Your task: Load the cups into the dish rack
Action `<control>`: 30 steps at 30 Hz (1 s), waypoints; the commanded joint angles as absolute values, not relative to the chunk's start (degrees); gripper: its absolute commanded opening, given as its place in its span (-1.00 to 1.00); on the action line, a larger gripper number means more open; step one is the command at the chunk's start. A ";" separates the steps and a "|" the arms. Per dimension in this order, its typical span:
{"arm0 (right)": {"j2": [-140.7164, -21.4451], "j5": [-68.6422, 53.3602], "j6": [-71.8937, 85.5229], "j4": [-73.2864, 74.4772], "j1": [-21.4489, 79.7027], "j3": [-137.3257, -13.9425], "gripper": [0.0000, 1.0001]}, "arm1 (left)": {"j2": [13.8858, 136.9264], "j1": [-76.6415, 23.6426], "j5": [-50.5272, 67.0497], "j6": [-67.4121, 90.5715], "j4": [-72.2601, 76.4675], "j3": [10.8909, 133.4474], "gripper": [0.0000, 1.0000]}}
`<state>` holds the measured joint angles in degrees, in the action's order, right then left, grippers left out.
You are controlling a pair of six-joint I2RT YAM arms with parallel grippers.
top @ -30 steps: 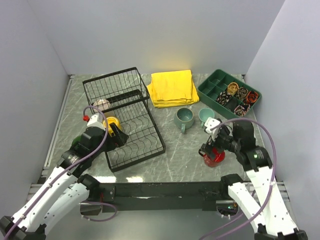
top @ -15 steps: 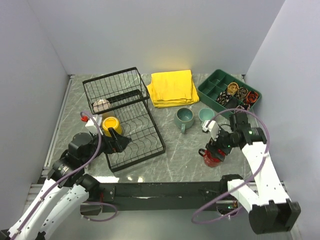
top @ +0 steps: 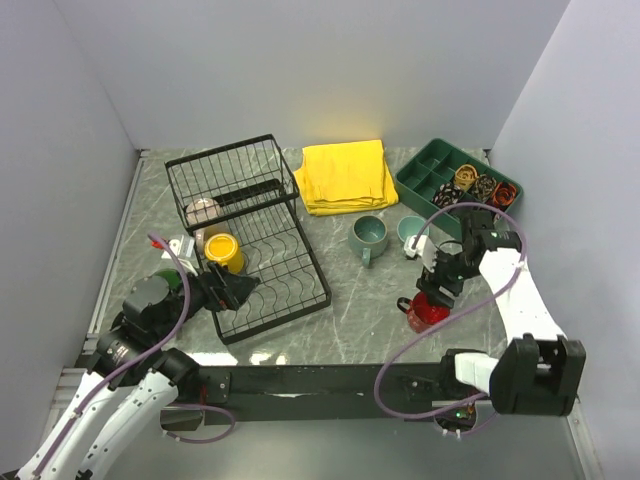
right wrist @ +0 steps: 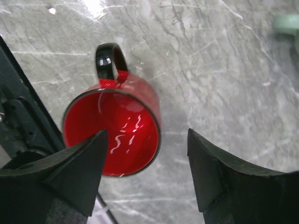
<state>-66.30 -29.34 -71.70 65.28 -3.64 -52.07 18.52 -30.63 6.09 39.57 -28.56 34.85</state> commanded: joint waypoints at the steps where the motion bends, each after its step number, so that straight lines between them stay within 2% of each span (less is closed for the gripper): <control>1: -70.83 -31.46 -76.64 62.32 -3.87 -51.77 0.46 | 18.46 -30.76 7.29 38.06 -25.84 34.63 0.93; 2: -72.14 -31.81 -77.08 62.31 -3.87 -51.59 0.39 | 18.54 -30.76 7.21 38.06 -25.84 34.63 0.93; 10: -73.83 -30.06 -77.43 58.19 -3.69 -47.11 0.25 | 18.63 -30.76 7.82 38.15 -25.49 34.45 0.93; 16: -73.48 -29.18 -77.08 54.24 -3.69 -43.69 0.00 | 18.55 -30.85 9.83 38.06 -24.96 34.37 0.93; 19: -72.69 -29.27 -76.82 52.92 -3.69 -42.98 -0.29 | 18.46 -30.85 12.21 38.58 -23.38 33.93 0.93; 20: -72.34 -29.35 -76.82 52.56 -3.69 -42.98 -0.48 | 18.37 -30.76 13.00 38.85 -23.12 33.75 0.93; 25: -69.26 -29.79 -77.43 53.25 -3.69 -44.29 -0.87 | 18.19 -30.76 15.63 44.20 -20.93 32.35 0.93; 26: -67.52 -29.88 -77.43 53.52 -3.69 -44.73 -1.00 | 18.37 -30.76 17.21 45.60 -19.53 31.56 0.93; 30: -61.89 -29.71 -77.35 57.38 -3.69 -50.34 -1.00 | 20.21 -30.76 27.82 56.91 -9.16 28.92 0.93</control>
<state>-67.99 -28.49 -76.99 53.93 -3.64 -43.53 18.68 -30.68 16.62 46.09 -20.99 30.68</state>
